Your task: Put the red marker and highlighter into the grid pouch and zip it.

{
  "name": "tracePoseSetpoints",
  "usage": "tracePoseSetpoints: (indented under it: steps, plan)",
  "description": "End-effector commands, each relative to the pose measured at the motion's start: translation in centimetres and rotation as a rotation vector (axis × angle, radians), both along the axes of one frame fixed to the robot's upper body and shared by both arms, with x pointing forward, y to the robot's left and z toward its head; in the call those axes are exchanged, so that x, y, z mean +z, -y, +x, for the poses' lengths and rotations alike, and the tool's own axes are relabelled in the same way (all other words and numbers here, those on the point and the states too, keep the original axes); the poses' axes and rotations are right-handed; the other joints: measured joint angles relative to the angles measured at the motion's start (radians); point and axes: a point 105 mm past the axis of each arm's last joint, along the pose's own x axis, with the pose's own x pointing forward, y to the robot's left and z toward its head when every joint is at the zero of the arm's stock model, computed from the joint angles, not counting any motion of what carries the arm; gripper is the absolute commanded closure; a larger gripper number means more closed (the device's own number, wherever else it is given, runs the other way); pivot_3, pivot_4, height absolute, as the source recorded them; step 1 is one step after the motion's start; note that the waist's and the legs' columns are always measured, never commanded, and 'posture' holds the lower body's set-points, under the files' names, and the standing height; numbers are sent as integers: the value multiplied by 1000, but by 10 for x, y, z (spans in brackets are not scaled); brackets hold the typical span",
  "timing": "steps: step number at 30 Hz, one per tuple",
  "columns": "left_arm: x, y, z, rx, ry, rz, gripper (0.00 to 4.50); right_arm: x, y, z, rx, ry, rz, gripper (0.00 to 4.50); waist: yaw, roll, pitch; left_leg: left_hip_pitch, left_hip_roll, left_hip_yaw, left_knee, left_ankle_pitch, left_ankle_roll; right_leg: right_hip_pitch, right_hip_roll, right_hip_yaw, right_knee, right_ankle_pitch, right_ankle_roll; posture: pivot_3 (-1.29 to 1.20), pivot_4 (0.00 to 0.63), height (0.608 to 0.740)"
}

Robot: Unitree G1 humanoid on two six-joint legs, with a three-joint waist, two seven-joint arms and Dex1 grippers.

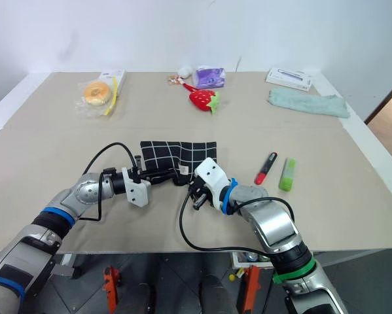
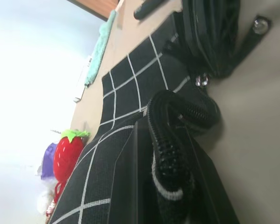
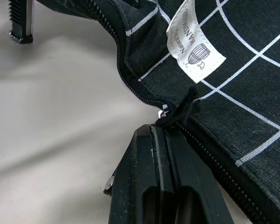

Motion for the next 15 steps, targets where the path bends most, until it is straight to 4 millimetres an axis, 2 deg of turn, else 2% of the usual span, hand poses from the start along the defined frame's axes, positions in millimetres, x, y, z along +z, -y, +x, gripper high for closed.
tracePoseSetpoints:
  steps: [1, 4, 7, 9, 15]
  plan:
    - [10, 9, -6, -38, 11, -45, 4500, 9, 1, 10, -23, 46, -11, 4412, 0, 0, 0, 0, 0, 0, 0, 0, 0, 0, 0, 0, 0, 0, 0, 0, 150, 739]
    - [9, 8, -7, -37, 1, -41, 4500, 14, 1, 11, -24, 60, 13, 4412, 0, 0, 0, -1, 0, 0, 0, 0, 0, 0, 0, 0, 0, 0, 0, 0, 150, 739]
    - [8, 3, -7, -22, -6, -32, 4500, 17, 22, 21, -96, 76, -18, 4412, 1, 0, 0, -7, 0, -1, 0, 0, 0, -5, 0, 0, 0, 0, 0, 0, 150, 739]
    - [7, 2, -7, -16, -11, -28, 4500, 17, 28, 22, -104, 80, -33, 4412, 1, 0, 0, -10, 0, -1, 1, 0, 0, -7, 0, 0, 0, 1, 0, 0, 150, 739]
    - [-3, -2, -7, 0, -58, 11, 4500, 13, 33, 17, -96, 84, -97, 4412, 2, 0, 0, -13, 0, -2, 0, 0, 0, -10, 0, -1, 0, 0, -1, 0, 150, 739]
